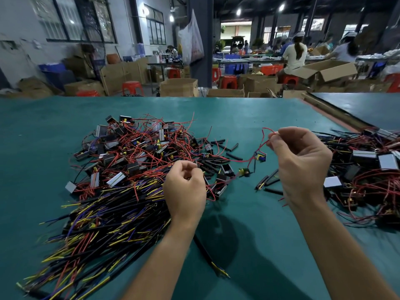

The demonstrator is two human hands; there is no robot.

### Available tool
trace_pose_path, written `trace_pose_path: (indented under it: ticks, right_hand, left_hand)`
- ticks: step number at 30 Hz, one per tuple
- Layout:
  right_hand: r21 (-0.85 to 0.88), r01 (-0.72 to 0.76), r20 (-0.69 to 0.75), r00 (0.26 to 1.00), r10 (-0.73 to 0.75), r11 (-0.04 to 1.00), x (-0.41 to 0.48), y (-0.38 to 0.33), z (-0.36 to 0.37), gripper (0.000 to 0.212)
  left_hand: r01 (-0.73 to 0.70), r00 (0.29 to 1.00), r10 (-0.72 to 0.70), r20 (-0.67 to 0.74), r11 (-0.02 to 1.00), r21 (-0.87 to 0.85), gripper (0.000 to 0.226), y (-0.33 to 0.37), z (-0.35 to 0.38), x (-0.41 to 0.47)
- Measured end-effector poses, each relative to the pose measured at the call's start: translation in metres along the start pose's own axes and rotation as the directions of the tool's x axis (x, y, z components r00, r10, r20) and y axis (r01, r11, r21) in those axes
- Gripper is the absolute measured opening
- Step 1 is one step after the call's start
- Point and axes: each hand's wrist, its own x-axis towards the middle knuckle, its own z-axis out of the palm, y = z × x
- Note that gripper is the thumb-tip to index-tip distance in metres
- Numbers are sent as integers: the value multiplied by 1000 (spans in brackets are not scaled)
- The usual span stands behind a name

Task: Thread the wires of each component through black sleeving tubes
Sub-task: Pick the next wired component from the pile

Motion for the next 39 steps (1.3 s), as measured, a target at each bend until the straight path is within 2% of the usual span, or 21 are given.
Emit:
trace_pose_path:
  ticks: [4, 6, 9, 12, 15, 18, 24, 27, 29, 32, 35, 39]
  right_hand:
    - [132, -151, 72, 987, 143, 980, 2, -4, -2, 17]
    - [138, -218, 146, 969, 198, 966, 0, -5, -1, 16]
    - [34, -265, 223, 942, 251, 964, -4, -1, 3, 12]
    - [-52, -296, 258, 919, 300, 954, -9, 4, 7, 12]
    - [-110, -329, 290, 892, 347, 938, -11, 5, 8, 11]
    - [-171, -354, 362, 845, 393, 919, -13, 5, 7, 13]
    - [-307, -273, 457, 798, 393, 912, -16, 6, 6, 19]
    - [-425, -174, 450, 811, 374, 888, -14, 10, 4, 18]
    - [-514, -114, 436, 818, 374, 850, -12, 14, 1, 13]
    - [-611, -25, 413, 842, 346, 791, -10, 18, -1, 12]
    - [-680, 39, 365, 884, 291, 732, -8, 18, -3, 14]
    - [-720, 35, 297, 918, 262, 693, -4, 16, -6, 22]
  left_hand:
    - [-136, 989, 133, -69, 990, -26, 15, 3, 3, -2]
    - [-197, 980, 196, -29, 980, -21, 10, 4, 5, -6]
    - [-187, 956, 200, 215, 979, -79, 27, 7, 9, -14]
    - [-249, 866, 212, 453, 968, 25, 43, 4, 13, -22]
    - [-336, 801, 251, 544, 940, 62, 30, 2, 14, -27]
    - [-334, 795, 250, 553, 941, 55, 20, 3, 14, -28]
    - [-77, 837, 95, 539, 995, -55, 15, 7, 14, -24]
    - [-34, 826, 69, 559, 997, -73, 21, 8, 13, -25]
    - [-69, 814, 81, 575, 997, -43, 20, 6, 13, -26]
    - [-98, 769, 126, 627, 992, -80, 9, 8, 14, -27]
    - [-70, 721, 133, 680, 990, -119, 18, 12, 11, -27]
    - [-61, 607, 102, 788, 995, -82, 32, 13, 7, -32]
